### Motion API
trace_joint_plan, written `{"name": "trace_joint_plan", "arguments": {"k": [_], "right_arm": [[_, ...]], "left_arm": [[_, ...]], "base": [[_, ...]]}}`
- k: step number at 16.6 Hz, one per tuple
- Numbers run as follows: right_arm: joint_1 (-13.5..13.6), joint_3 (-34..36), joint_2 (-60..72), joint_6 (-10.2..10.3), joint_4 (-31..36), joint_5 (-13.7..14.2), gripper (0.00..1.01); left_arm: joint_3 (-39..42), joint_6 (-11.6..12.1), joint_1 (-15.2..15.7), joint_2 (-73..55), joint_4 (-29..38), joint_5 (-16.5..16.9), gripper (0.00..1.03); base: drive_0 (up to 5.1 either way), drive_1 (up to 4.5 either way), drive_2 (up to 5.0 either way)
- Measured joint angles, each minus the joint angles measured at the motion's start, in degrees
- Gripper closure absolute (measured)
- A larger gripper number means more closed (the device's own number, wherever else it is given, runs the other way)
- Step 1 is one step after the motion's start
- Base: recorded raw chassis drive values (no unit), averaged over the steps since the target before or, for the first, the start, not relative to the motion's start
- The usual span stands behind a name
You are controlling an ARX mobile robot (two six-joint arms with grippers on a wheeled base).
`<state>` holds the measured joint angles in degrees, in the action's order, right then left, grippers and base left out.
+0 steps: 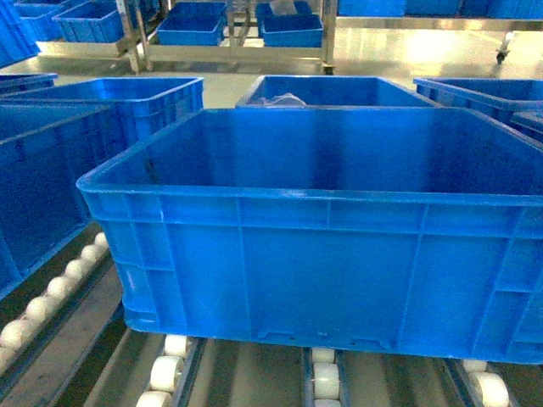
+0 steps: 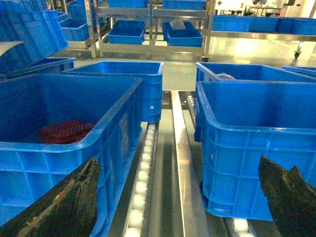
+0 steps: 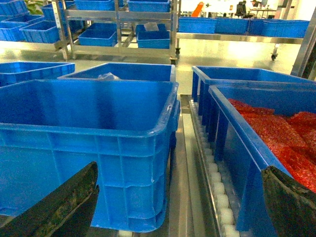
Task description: Place box next to blue box on left shelf
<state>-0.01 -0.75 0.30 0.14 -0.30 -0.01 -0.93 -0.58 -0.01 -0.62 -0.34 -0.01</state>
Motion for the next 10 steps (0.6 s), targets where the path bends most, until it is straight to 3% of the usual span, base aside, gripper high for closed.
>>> {"name": "trace_joint_plan", "arguments": {"k": [10], "right_arm": [[0.0, 0.0, 0.0, 0.0, 0.02, 0.0, 0.03]], "left_arm": [[0.0, 0.0, 0.0, 0.0, 0.0, 0.0, 0.05]], "base": [[0.0, 0.0, 0.0]]}}
